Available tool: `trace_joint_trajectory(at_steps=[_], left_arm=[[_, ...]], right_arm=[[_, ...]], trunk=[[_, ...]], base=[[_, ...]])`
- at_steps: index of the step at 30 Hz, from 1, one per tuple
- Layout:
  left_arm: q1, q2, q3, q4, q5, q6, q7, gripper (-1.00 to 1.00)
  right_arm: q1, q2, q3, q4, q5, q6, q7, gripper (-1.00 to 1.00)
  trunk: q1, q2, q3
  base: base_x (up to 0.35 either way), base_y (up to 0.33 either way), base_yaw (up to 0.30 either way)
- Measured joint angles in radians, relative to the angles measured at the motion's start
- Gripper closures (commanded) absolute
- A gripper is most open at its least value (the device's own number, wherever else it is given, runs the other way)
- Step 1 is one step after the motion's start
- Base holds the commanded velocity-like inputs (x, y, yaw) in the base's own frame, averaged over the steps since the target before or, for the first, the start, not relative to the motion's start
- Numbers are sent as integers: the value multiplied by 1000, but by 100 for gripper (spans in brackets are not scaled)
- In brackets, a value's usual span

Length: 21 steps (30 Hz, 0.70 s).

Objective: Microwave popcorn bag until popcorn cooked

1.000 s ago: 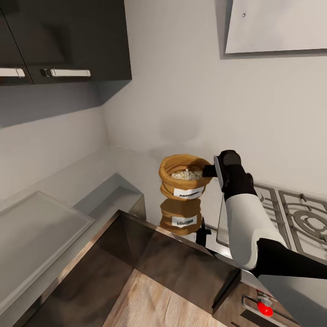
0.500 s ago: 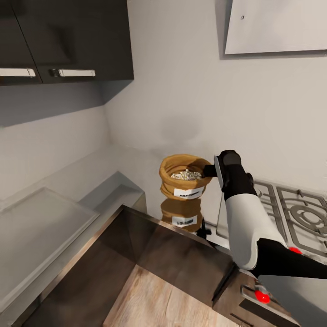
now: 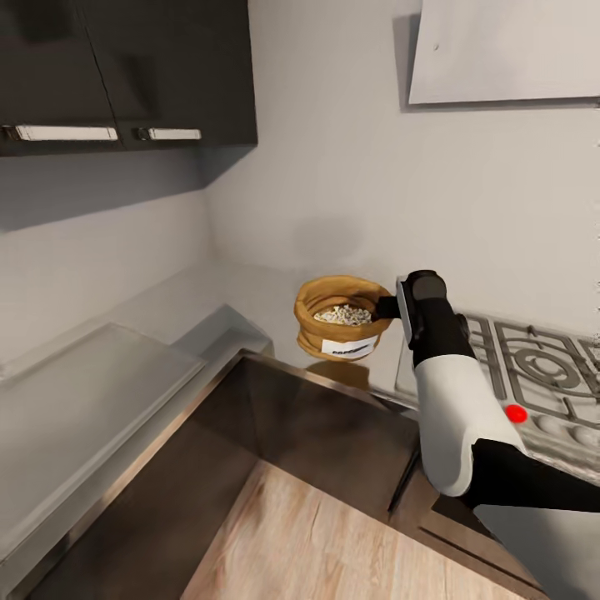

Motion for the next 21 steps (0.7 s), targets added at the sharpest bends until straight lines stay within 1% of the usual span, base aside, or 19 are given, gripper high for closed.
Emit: trace_joint_trajectory(at_steps=[5, 10, 14, 21], left_arm=[[0, -1, -1, 1, -1, 0, 0, -100], [0, -8, -2, 2, -2, 0, 1, -100], [0, -22, -4, 2, -5, -1, 1, -100], [0, -25, -5, 2, -4, 0, 1, -100]], right_arm=[[0, 0, 0, 0, -1, 0, 0, 100], [0, 0, 4, 0, -2, 0, 1, 100], [0, 0, 2, 0, -1, 0, 1, 100], [0, 0, -1, 0, -4, 0, 1, 100]], trunk=[[0, 0, 0], [0, 0, 0], [0, 0, 0], [0, 0, 0]], base=[[-316, 87, 0], [-316, 88, 0], [-316, 88, 0], [-316, 88, 0]])
